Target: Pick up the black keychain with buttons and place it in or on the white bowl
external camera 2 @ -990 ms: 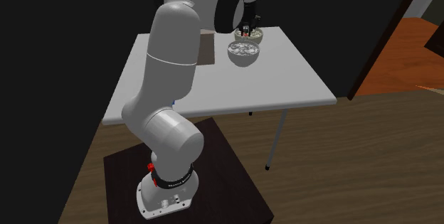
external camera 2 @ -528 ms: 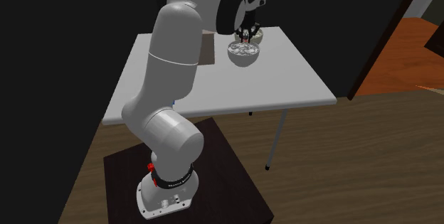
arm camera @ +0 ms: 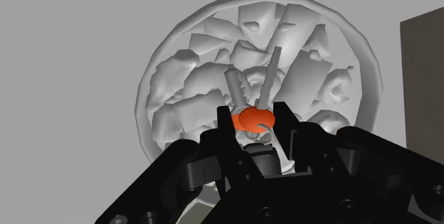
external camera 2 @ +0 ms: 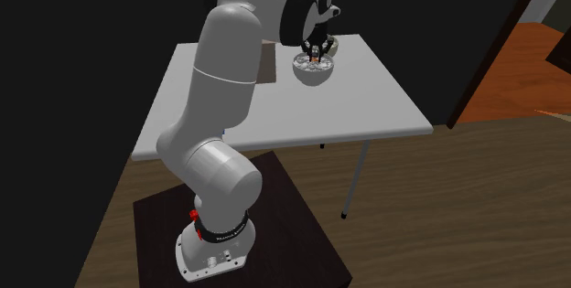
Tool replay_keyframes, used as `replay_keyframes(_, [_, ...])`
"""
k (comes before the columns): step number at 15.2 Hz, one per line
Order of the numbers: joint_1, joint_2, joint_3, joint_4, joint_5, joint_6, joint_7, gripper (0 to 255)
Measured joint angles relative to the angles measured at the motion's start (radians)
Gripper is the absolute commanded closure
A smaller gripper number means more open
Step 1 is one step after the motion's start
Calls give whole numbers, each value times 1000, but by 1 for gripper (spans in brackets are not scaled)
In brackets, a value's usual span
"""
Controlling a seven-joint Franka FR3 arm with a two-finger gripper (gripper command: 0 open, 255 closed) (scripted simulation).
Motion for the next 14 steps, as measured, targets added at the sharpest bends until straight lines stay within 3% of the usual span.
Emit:
replay_keyframes(4, [0, 1, 0, 0, 0, 1, 0, 255])
replay_keyframes(5, [0, 1, 0, 0, 0, 1, 0, 0])
replay_keyframes(11, [0, 1, 0, 0, 0, 1, 0, 0])
replay_keyframes(14, [1, -21, 5, 38, 8, -57, -4, 0])
